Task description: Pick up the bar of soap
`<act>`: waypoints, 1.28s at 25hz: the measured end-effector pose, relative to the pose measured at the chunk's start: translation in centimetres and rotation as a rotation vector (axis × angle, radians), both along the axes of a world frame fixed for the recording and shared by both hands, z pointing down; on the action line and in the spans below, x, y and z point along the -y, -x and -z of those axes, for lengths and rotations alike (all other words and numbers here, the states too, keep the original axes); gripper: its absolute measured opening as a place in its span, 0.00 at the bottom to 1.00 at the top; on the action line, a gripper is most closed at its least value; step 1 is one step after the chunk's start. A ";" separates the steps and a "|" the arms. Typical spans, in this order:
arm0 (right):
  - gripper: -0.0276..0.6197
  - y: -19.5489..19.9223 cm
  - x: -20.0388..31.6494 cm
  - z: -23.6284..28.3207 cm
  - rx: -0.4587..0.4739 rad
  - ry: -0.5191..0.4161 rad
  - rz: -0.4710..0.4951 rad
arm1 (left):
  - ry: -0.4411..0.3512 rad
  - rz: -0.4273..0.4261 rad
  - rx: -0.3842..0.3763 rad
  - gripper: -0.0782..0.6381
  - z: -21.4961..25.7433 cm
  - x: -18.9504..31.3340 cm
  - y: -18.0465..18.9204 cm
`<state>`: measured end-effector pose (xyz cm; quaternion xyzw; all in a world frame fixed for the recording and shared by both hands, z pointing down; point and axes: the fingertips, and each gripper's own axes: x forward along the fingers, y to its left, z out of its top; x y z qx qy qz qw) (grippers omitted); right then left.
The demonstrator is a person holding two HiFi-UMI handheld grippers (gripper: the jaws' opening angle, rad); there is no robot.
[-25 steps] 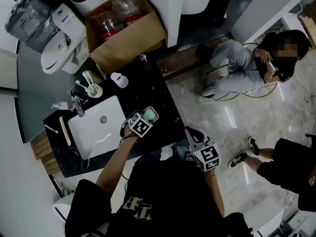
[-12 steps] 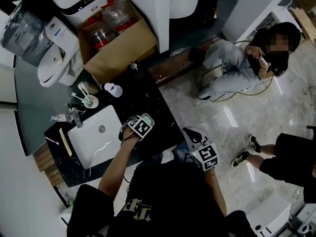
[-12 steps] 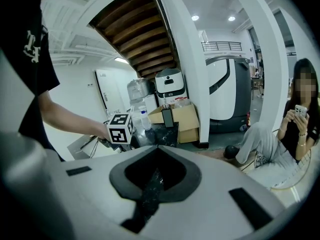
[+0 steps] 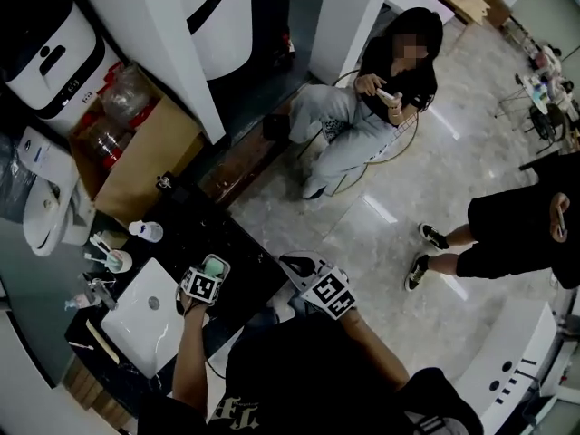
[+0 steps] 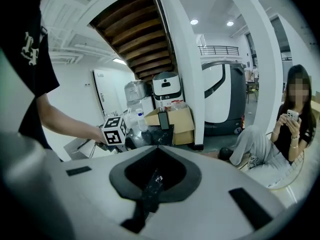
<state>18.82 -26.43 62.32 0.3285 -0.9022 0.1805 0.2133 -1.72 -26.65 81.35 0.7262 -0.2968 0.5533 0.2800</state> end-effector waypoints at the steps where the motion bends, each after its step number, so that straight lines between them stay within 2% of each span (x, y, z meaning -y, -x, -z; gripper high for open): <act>1: 0.05 -0.5 -0.2 0.3 -0.003 -0.001 -0.010 | -0.020 0.004 -0.004 0.48 0.3 0.1 -0.1; 4: 0.05 -1.6 -1.0 0.6 -0.016 -0.001 -0.034 | -0.080 0.032 -0.048 0.48 0.5 0.1 -0.2; 9: 0.05 -1.7 -1.8 0.7 -0.022 -0.006 -0.038 | -0.235 0.092 -0.146 0.48 3.3 0.3 0.0; 18: 0.05 0.5 -1.9 1.5 -0.021 -0.038 0.018 | -0.507 0.275 -0.531 0.48 12.7 -1.0 -1.2; 24: 0.05 2.5 -1.7 3.0 0.008 -0.073 0.054 | -0.641 0.377 -0.718 0.48 18.4 -2.5 -0.8; 28: 0.05 3.4 -1.7 4.3 0.051 -0.096 0.055 | -0.724 0.397 -0.832 0.48 21.9 -3.3 -0.6; 32: 0.05 4.4 -1.7 5.1 0.085 -0.116 0.070 | -0.773 0.375 -0.892 0.48 23.9 -3.9 -1.0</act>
